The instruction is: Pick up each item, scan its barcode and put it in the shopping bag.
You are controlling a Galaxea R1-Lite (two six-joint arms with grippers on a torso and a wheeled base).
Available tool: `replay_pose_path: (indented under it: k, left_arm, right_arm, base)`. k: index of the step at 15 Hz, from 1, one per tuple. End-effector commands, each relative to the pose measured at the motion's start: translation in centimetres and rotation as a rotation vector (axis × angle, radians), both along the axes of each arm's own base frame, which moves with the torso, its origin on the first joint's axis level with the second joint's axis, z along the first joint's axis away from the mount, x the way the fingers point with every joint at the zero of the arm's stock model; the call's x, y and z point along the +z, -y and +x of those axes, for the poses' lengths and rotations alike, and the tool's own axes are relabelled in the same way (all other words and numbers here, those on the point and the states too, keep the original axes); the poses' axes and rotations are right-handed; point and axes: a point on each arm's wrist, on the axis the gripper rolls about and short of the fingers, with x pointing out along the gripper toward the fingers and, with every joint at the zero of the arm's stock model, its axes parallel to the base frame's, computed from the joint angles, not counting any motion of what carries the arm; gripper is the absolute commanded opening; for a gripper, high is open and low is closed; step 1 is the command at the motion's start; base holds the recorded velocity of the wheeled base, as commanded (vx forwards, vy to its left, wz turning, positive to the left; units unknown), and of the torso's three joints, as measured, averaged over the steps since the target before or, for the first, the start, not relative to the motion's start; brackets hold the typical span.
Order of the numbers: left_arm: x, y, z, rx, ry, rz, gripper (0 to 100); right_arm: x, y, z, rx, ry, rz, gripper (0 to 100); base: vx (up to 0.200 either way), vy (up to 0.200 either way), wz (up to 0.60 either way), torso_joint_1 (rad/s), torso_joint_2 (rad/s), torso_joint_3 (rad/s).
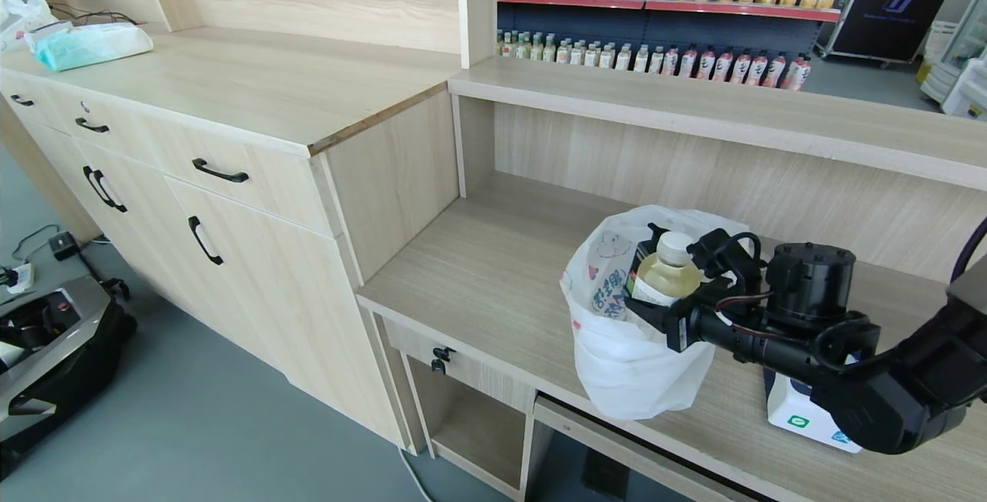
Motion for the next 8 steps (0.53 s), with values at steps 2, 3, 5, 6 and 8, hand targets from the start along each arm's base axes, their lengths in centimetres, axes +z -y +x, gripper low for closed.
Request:
replay_pose_path:
  k: [2, 3, 5, 6, 8]
  left_arm:
    - [0.0, 0.0, 0.0, 0.0, 0.001, 0.0, 100]
    - [0.0, 0.0, 0.0, 0.0, 0.001, 0.0, 100]
    - [0.0, 0.0, 0.0, 0.0, 0.001, 0.0, 100]
    - [0.0, 0.0, 0.0, 0.0, 0.001, 0.0, 100]
    - [0.0, 0.0, 0.0, 0.0, 0.001, 0.0, 100]
  right_arm:
    - [-1.35, -0.09, 0.28, 0.009, -0.024, -0.038, 0]
    - [-1.44, -0.1, 0.34, 0.01, -0.018, -0.044, 0]
    - [-1.78, -0.13, 0.42, 0.011, -0.026, -0.049, 0]
    - [-1.88, -0.14, 0.45, 0.011, -0.029, -0.05, 0]
    - [-1.99, -0.14, 0.47, 0.011, -0.033, -0.051, 0]
  base:
    - [0.0, 0.0, 0.0, 0.0, 0.0, 0.0]
    - [0.0, 0.0, 0.0, 0.0, 0.0, 0.0]
    - [0.0, 0.0, 0.0, 0.0, 0.0, 0.0]
    - [0.0, 0.0, 0.0, 0.0, 0.0, 0.0]
    - [0.0, 0.0, 0.0, 0.0, 0.0, 0.0]
